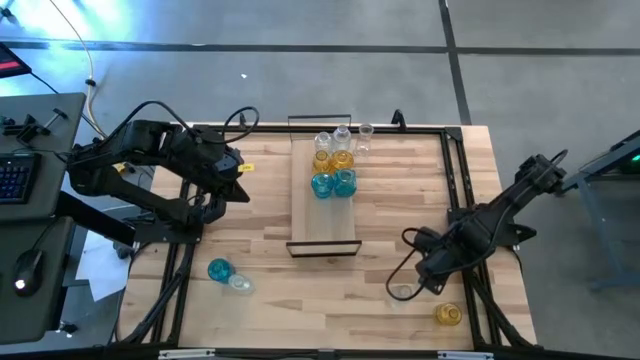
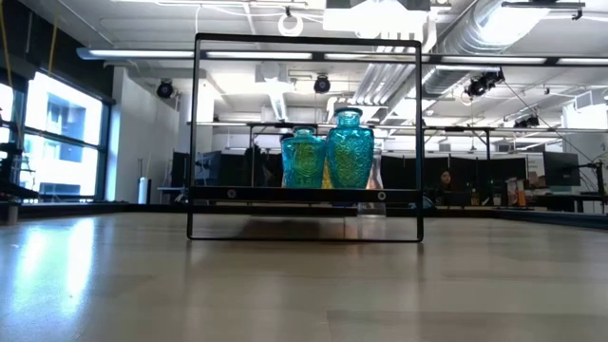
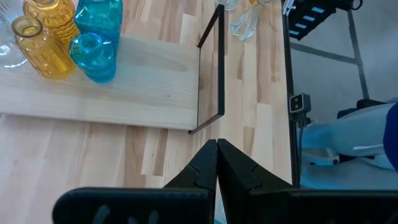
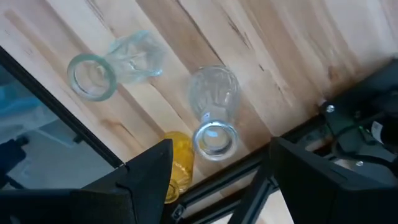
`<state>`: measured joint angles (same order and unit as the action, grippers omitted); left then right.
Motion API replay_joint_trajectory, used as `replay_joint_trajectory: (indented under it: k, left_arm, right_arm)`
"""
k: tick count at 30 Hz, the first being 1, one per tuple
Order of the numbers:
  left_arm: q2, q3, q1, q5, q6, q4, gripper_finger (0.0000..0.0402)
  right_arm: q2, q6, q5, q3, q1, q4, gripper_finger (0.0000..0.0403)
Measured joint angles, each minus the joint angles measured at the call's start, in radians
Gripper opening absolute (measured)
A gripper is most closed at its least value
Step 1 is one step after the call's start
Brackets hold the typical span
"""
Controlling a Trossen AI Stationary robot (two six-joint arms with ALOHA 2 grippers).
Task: Sort vases onto shelf
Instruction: Put the bottom right transparent flower vase on the shelf aligned with the other transparent flower vase
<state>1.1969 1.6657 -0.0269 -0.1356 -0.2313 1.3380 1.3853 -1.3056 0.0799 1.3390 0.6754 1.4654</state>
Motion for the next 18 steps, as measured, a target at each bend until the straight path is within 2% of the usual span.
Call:
replay_joint_trajectory:
  k: [7,18]
  left_arm:
    - [0.000,0.000,0.000,0.079,-0.001,0.000,0.0001]
    - [0.000,0.000,0.000,0.081,-0.001,0.000,0.0001]
  right_arm:
    - [0.008,0.000,-0.019,-0.014,0.000,-0.018,0.0252]
    - [0.010,-0.015,-0.018,-0.014,0.001,0.000,0.0252]
